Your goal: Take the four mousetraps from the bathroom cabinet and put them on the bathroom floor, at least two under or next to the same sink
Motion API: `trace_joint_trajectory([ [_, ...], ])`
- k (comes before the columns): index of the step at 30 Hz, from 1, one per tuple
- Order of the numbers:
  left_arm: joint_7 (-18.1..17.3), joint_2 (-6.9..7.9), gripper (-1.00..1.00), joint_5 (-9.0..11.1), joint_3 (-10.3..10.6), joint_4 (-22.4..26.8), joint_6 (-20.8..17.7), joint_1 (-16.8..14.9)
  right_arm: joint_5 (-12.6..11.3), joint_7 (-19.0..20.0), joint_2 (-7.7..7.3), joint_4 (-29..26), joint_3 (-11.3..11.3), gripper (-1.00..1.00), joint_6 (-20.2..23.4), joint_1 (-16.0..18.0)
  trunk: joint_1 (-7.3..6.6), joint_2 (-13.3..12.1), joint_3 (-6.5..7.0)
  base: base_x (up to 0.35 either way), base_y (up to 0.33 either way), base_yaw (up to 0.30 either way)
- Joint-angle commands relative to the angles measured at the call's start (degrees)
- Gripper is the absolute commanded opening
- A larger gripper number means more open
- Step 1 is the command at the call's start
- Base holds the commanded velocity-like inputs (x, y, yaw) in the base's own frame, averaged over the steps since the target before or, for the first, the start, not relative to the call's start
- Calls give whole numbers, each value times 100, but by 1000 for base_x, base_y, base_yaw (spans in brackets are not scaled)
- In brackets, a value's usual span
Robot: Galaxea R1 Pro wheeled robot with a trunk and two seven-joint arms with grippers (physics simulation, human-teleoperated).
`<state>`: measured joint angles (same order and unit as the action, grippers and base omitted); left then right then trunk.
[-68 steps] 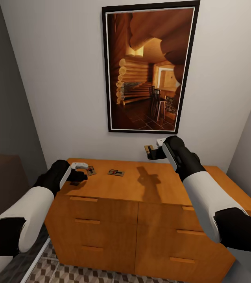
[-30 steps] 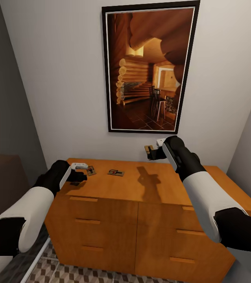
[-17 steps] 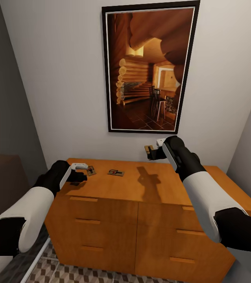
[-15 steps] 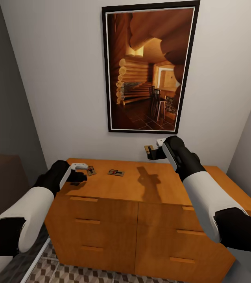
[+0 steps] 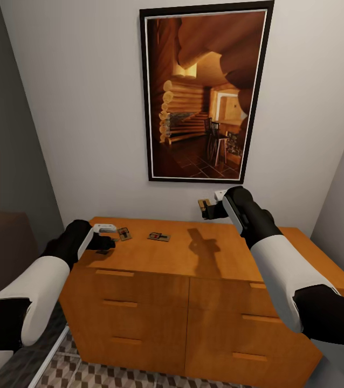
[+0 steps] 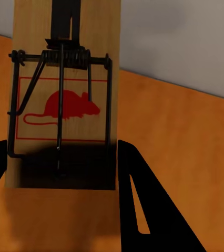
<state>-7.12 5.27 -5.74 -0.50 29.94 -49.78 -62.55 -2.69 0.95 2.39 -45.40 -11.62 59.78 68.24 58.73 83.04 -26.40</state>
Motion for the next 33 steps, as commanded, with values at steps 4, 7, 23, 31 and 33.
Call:
trace_joint_trajectory([
  [4,-53,18,100,-56,-2,16,-28,-3,-38,-8,-2,-2,-7,-100,22,5,0,4,-7,0,0,0],
  [7,-53,23,100,-53,-1,17,-30,-3,-38,-8,-2,-3,-7,-100,22,5,0,4,-7,0,0,0],
  [23,-53,15,100,-50,6,-187,-27,-3,-38,-3,-2,-4,-7,-100,22,5,0,4,-7,0,0,0],
  [31,-53,6,100,-50,6,-332,-16,-3,-40,0,-2,-4,-7,-100,22,5,0,4,-7,0,0,0],
  [33,-53,4,100,-50,6,-344,-15,-3,-41,1,-2,-4,-7,-100,22,5,0,4,-7,0,0,0],
])
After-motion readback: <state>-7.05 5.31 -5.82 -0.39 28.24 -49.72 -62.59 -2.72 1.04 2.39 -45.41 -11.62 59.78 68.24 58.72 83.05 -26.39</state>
